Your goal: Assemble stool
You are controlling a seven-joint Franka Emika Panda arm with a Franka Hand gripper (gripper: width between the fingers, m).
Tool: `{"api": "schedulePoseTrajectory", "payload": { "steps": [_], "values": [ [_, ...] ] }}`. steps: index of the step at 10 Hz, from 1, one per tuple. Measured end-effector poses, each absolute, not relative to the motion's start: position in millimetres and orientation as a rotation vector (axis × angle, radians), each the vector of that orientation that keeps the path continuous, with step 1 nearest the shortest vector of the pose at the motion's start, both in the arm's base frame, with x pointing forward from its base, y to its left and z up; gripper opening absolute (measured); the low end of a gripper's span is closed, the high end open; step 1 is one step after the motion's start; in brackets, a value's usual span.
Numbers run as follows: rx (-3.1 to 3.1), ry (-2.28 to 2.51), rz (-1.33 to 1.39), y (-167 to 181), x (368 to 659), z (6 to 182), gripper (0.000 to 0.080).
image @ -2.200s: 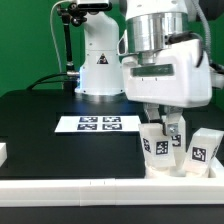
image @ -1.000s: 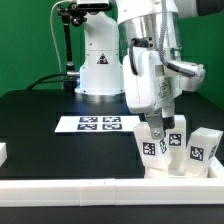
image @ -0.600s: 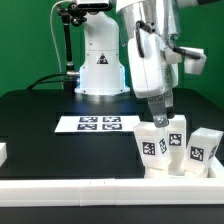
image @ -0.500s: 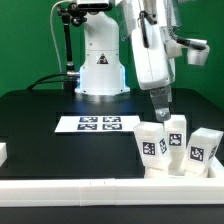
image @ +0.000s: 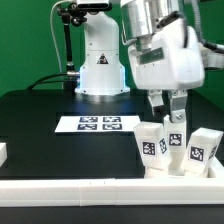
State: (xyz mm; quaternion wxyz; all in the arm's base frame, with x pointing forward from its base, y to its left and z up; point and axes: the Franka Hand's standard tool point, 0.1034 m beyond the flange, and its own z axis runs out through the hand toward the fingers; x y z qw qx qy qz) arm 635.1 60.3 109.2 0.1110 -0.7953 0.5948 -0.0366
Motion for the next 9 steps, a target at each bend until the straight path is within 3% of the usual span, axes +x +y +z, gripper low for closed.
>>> {"api": "schedulePoseTrajectory", "payload": {
  "steps": [9],
  "values": [
    [-2.845,0.814,-0.194,56.8,638.5,113.6,0.0649]
  ]
}}
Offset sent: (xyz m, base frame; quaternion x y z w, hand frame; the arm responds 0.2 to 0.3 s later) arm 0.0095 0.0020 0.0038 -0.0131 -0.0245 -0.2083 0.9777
